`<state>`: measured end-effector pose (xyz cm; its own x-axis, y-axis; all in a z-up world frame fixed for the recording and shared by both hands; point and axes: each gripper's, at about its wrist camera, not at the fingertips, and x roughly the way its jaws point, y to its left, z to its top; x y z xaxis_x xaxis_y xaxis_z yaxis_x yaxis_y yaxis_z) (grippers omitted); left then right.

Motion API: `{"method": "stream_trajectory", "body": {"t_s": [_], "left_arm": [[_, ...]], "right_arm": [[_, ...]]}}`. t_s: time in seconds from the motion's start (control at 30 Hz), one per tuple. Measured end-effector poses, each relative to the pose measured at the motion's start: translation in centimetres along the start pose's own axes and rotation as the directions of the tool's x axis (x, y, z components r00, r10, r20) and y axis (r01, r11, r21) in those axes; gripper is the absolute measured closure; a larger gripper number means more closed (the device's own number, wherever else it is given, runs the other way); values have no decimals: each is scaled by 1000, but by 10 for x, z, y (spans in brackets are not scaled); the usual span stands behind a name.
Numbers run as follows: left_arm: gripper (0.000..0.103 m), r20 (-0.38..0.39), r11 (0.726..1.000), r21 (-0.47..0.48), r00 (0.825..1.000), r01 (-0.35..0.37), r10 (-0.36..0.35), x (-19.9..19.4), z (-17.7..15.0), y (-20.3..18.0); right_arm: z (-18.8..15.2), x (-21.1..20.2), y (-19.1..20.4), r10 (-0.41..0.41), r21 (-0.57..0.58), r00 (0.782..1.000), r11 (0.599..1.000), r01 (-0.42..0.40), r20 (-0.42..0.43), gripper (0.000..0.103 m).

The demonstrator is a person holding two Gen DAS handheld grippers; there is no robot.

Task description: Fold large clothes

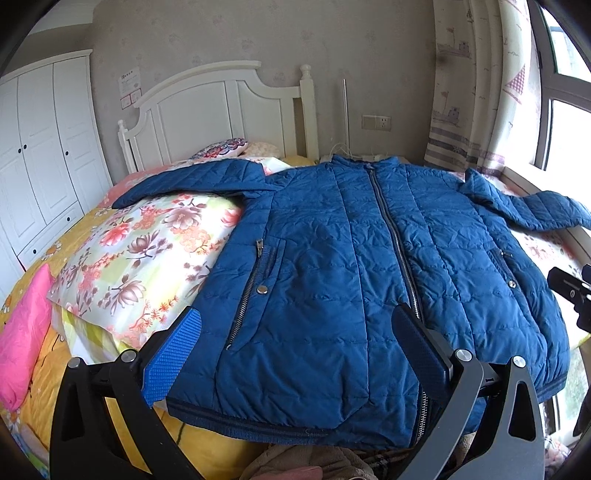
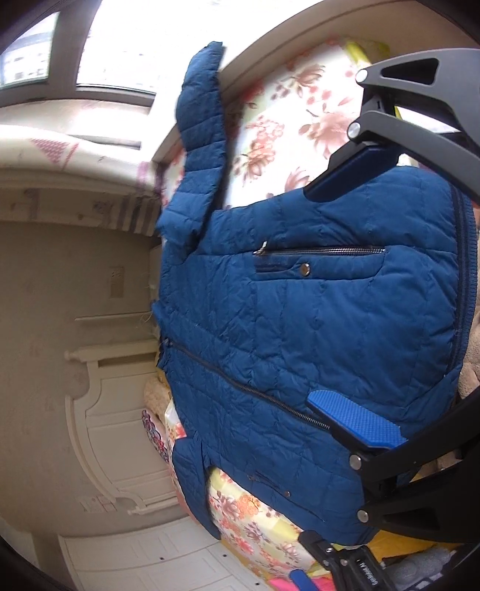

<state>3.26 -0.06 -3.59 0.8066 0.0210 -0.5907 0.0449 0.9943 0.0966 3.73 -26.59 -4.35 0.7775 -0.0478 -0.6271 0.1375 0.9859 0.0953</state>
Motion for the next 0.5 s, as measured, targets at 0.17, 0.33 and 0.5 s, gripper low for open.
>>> {"method": "stream_trajectory", "body": {"t_s": [0.17, 0.33, 0.5], "left_arm": [[4, 4, 1000, 19, 1000, -2, 2, 2, -1, -5], [4, 27, 1000, 21, 1000, -1, 0, -8, 0, -5], [4, 61, 1000, 21, 998, 8, -10, -22, 1, -4]], "right_arm": [[1, -2, 2, 9, 2, 1000, 1000, -9, 21, 2], [2, -24, 10, 14, -34, 996, 999, -11, 86, 2], [2, -52, 17, 11, -70, 984, 998, 1, 176, 2]]}}
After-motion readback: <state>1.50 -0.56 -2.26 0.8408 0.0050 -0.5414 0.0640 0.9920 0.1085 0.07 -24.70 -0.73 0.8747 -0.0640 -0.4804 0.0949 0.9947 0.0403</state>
